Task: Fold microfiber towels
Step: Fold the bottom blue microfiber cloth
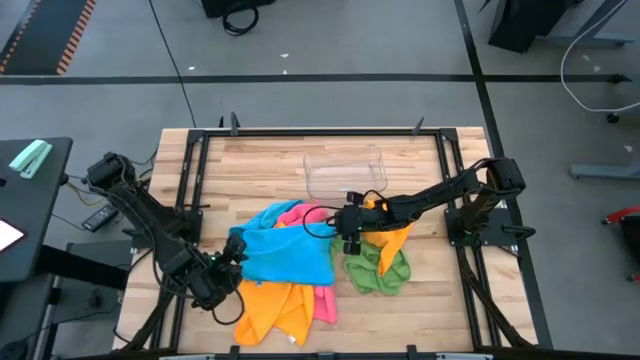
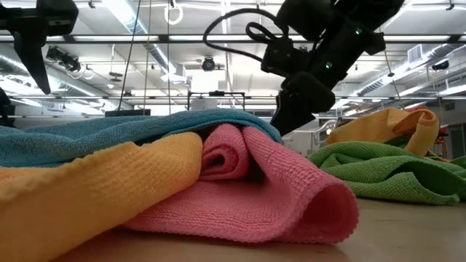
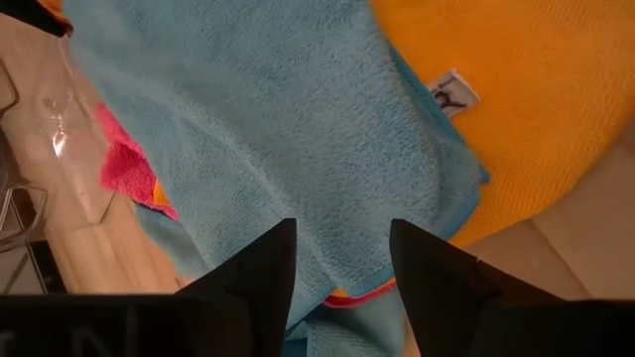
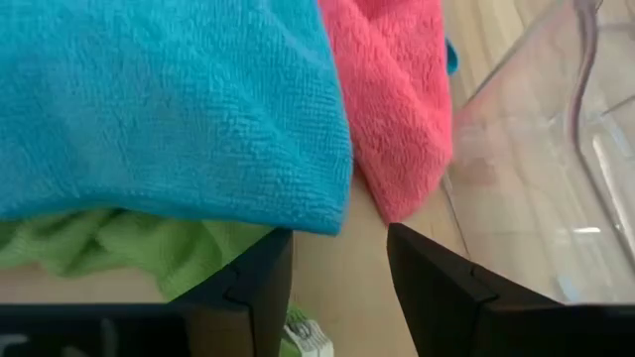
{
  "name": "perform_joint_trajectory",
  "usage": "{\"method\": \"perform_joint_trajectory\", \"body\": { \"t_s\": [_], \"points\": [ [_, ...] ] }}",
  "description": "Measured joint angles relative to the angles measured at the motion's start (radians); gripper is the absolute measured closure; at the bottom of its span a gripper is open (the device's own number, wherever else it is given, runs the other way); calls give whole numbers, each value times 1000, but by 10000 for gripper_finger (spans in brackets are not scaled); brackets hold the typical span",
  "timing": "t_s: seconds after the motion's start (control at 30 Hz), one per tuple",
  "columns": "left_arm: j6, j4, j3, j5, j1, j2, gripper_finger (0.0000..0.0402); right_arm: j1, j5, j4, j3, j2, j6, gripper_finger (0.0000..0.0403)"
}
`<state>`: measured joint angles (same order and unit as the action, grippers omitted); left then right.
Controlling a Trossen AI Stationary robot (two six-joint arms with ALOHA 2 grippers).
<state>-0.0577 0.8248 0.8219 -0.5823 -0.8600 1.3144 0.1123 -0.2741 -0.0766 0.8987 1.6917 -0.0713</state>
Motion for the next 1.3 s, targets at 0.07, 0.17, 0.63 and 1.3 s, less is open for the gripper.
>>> {"method": "perform_joint_trajectory", "body": {
  "t_s": [0.07,0.17,0.63,1.3],
  "points": [
    [9,0,0,0,1,0,226,0,1,32,-13,0,8,233],
    [27,0,0,0,3,0,228,0,29,94,-33,0,14,237],
    [89,-85,0,0,73,0,239,0,45,104,-33,-6,82,389],
    [89,-289,-77,7,261,193,229,-14,93,-306,183,-37,-8,386]
  ]
}}
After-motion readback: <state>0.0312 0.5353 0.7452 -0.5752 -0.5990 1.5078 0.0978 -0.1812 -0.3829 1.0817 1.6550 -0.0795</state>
